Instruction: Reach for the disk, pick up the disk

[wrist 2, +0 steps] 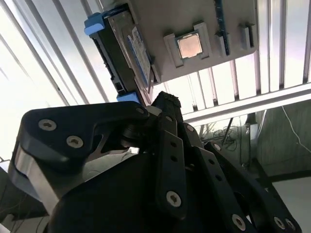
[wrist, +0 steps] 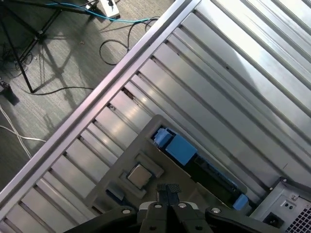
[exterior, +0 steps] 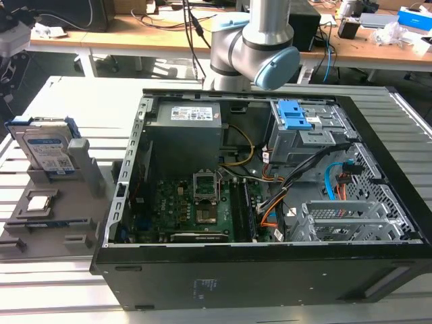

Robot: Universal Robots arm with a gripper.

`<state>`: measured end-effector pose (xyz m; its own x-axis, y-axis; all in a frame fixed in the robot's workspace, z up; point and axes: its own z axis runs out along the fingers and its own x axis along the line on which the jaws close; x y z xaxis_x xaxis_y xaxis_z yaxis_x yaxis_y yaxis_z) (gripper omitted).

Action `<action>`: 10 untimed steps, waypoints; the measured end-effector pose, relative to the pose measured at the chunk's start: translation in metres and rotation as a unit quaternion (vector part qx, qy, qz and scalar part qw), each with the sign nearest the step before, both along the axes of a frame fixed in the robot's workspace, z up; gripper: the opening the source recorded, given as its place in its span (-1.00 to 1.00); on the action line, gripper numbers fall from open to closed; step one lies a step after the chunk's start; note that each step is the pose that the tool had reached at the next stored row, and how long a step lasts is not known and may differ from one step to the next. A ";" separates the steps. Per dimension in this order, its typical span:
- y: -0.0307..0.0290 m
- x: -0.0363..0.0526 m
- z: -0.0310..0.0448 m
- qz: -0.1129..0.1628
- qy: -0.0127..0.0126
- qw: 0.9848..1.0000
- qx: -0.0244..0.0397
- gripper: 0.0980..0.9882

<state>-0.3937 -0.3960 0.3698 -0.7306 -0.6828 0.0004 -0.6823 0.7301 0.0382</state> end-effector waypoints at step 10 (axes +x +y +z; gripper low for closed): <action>0.0000 0.0000 0.0000 0.059 0.000 0.998 0.000 -0.98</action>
